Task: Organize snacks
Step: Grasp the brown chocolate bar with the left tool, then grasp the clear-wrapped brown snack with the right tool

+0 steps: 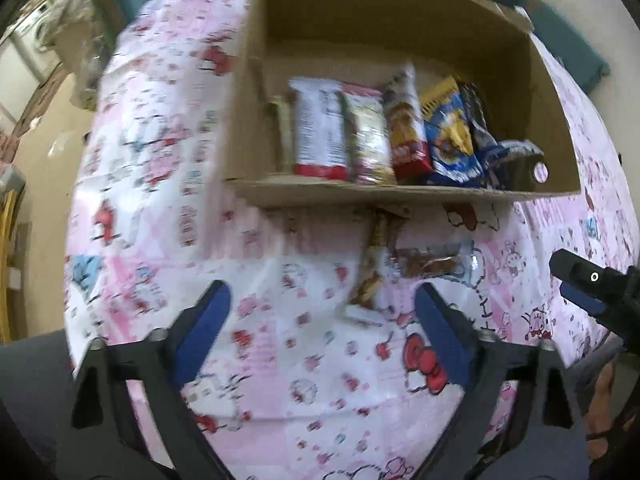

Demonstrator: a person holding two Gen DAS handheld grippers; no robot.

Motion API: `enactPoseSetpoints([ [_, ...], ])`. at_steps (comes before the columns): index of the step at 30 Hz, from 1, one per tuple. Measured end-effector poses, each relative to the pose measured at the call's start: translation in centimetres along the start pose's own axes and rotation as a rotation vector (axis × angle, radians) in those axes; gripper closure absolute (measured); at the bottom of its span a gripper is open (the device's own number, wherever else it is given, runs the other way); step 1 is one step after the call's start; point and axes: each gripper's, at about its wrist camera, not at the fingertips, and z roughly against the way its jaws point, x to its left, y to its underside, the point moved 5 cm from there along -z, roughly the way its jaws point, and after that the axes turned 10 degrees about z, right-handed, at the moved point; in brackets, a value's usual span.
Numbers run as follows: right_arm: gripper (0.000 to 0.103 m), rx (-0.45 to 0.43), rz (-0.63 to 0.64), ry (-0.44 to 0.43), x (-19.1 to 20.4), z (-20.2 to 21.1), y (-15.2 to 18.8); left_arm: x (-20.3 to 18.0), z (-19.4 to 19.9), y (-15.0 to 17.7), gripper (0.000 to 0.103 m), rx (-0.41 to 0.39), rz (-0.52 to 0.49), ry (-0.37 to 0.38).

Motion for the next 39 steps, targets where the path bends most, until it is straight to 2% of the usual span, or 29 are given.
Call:
enactPoseSetpoints([
  [3, 0.013, 0.005, -0.014, -0.008, -0.1, 0.0, 0.0, -2.1, -2.3, -0.1, 0.025, 0.06, -0.094, 0.017],
  [4, 0.013, 0.004, -0.012, -0.006, -0.1, 0.0, 0.1, -2.8, -3.2, -0.1, 0.04, 0.084, -0.139, 0.021],
  [5, 0.013, 0.002, -0.008, -0.004, -0.1, 0.1, 0.0, -3.0, -3.8, -0.1, 0.049, 0.091, -0.159, 0.014],
  [6, 0.013, -0.002, 0.001, -0.005, 0.0, 0.2, 0.1, -3.1, -4.4, -0.1, 0.062, 0.103, -0.168, 0.017],
  [7, 0.013, -0.003, 0.008, -0.005, 0.1, 0.1, 0.0, -3.2, -4.6, -0.1, 0.082, 0.113, -0.165, 0.026],
  [8, 0.013, -0.004, 0.015, -0.002, 0.2, 0.2, 0.0, -3.1, -4.8, 0.0, 0.091, 0.128, -0.157, 0.034],
  [12, 0.013, 0.002, 0.029, -0.015, 0.5, 0.1, 0.1, -3.2, -3.1, 0.6, 0.091, 0.127, -0.17, 0.052],
  [17, 0.013, 0.048, 0.097, -0.028, 2.3, -1.1, 0.4, -1.0, -0.2, 2.6, 0.091, 0.148, -0.104, 0.02],
  [22, 0.013, 0.1, 0.262, 0.012, 5.7, -3.5, 0.1, 1.4, 2.1, 3.4, 0.091, 0.124, -0.05, 0.008],
  [25, 0.013, 0.096, 0.38, 0.04, 7.8, -4.5, -0.1, 2.9, 2.5, 3.4, 0.091, 0.105, -0.028, -0.013],
  [28, 0.013, 0.091, 0.434, 0.058, 9.0, -5.9, -0.5, 3.8, 2.6, 2.8, 0.091, 0.093, 0.015, -0.015],
  [32, 0.013, 0.105, 0.432, 0.055, 9.6, -7.8, -0.9, 4.1, 2.4, 2.4, 0.091, 0.092, 0.049, -0.003],
  [39, 0.013, 0.079, 0.421, 0.127, 9.8, -10.6, -0.5, 3.8, 1.9, 2.3, 0.091, 0.093, 0.056, -0.006],
])
